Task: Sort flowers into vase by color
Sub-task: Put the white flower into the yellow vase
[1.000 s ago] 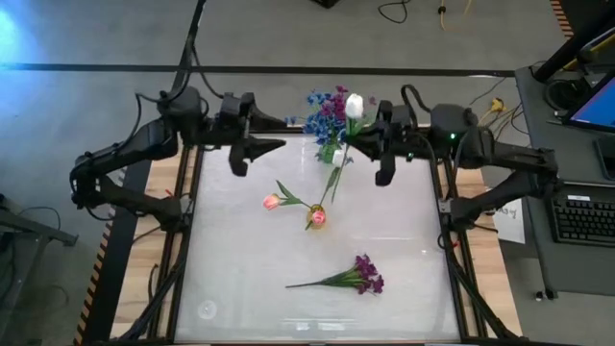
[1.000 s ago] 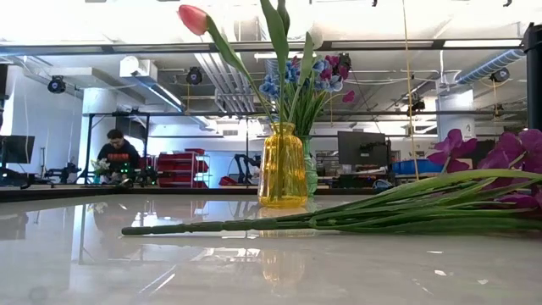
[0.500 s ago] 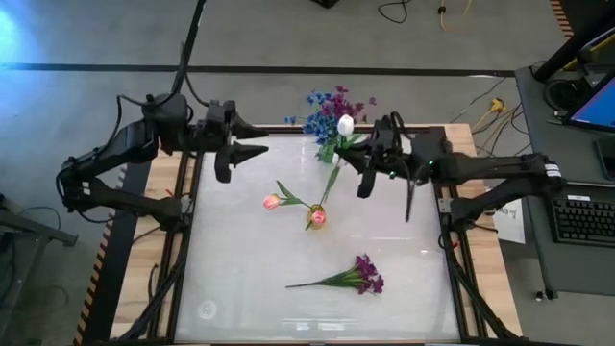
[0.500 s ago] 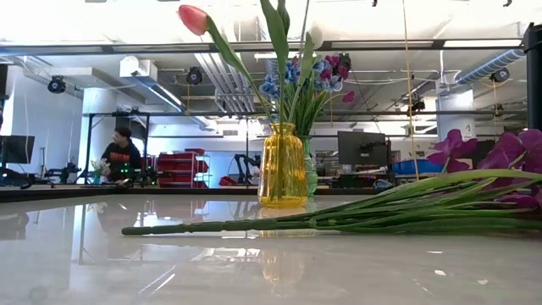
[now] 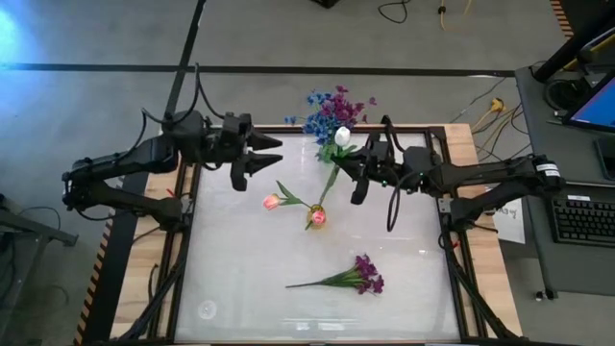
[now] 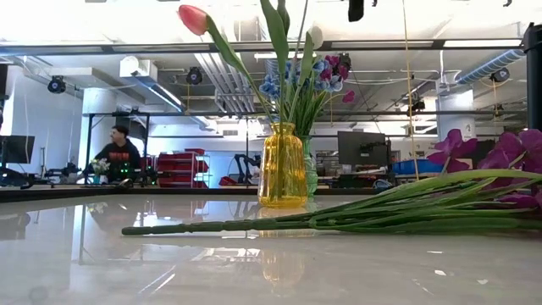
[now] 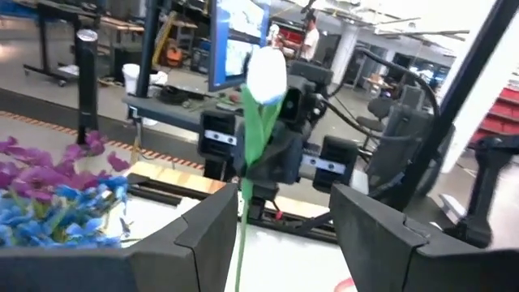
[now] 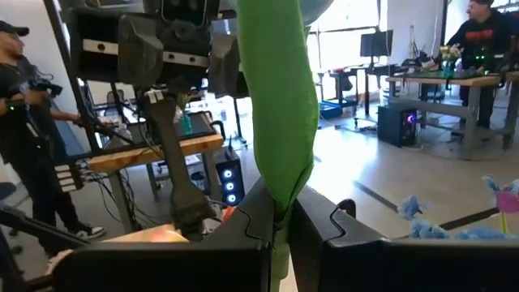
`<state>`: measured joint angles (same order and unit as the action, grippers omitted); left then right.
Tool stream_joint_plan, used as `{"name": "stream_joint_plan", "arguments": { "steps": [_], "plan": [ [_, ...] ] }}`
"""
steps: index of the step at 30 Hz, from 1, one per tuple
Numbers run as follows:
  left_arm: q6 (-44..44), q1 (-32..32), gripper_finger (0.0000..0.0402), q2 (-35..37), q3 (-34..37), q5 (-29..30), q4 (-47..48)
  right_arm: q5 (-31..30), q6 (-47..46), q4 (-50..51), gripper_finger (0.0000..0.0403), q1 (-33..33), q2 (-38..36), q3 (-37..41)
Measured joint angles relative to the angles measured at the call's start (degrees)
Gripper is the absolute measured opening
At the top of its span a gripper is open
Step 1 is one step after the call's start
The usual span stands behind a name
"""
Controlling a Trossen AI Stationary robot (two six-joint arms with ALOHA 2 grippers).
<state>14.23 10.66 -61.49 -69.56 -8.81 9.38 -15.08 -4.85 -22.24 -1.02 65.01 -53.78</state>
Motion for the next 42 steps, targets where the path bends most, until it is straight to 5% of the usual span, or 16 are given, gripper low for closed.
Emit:
{"name": "stream_joint_plan", "arguments": {
  "steps": [42],
  "plan": [
    [1.1, 0.05, 0.0184, -1.23, -1.92, 0.95, -0.32, 0.03, -0.26, -1.11, 0.0027, 0.26, 10.54, 0.07]
  ]
}}
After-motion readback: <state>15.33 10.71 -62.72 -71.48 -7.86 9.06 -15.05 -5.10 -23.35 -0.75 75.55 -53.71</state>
